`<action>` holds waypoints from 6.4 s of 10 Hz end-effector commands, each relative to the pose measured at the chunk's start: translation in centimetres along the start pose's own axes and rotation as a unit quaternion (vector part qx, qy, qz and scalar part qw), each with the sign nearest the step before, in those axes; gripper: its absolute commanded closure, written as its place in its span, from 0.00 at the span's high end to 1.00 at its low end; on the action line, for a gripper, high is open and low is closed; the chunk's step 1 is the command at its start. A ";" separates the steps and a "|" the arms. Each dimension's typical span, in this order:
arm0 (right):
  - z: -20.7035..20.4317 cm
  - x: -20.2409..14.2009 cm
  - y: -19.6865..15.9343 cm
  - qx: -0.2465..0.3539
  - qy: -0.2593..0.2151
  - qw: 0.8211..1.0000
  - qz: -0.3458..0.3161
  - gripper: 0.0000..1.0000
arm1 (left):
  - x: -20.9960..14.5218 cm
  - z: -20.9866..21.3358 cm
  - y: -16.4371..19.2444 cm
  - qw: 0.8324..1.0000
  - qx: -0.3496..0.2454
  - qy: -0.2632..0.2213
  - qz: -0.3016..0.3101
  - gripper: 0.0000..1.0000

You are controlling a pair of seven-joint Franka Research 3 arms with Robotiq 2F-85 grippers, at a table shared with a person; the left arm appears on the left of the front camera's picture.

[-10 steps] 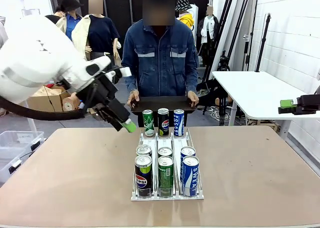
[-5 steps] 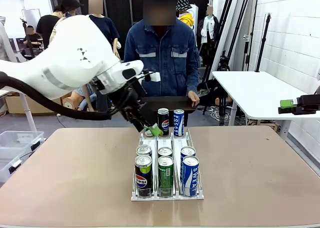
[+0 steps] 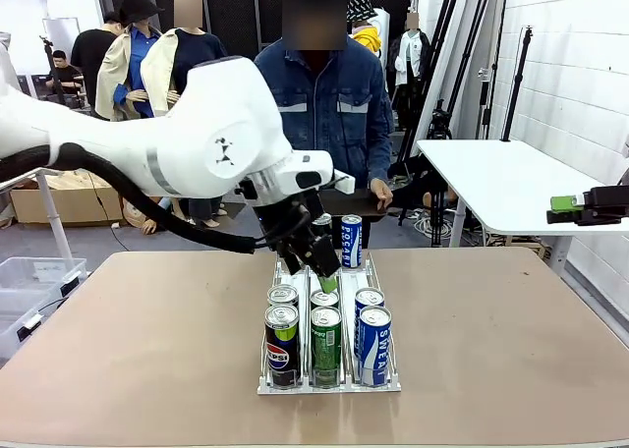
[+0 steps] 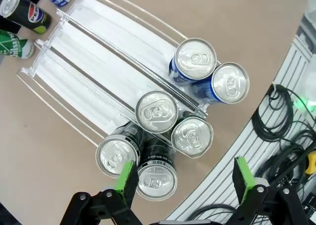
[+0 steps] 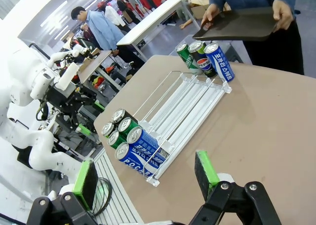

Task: Retrieve and hand over the desired beverage to the person.
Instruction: Pick up a can of the same type that the person held from the Automatic Can Dispenser.

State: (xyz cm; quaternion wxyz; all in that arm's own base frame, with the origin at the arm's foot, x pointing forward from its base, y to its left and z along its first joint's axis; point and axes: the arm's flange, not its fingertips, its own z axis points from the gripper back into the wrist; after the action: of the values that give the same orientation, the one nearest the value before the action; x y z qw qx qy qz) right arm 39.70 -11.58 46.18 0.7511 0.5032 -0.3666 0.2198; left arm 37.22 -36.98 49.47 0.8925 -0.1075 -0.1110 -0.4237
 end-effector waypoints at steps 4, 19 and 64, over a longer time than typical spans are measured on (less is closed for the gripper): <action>0.1 -0.1 0.1 0.002 0.003 1.000 -0.002 1.00 | 2.5 -1.0 -3.6 0.999 0.038 0.027 -0.014 1.00; 0.1 -0.1 0.1 0.002 0.003 1.000 -0.002 1.00 | 2.1 -1.2 -5.1 0.994 0.073 0.072 0.033 1.00; 0.1 -0.1 0.1 0.002 0.003 1.000 -0.002 1.00 | 2.6 -9.9 -3.6 0.973 0.099 0.101 0.182 0.49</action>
State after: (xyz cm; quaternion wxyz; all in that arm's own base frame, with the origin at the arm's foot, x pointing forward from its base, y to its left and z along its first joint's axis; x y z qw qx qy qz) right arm 39.69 -11.59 46.17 0.7512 0.5031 -0.3666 0.2196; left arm 37.21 -43.19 41.13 0.9644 -0.0055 -0.0297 -0.2628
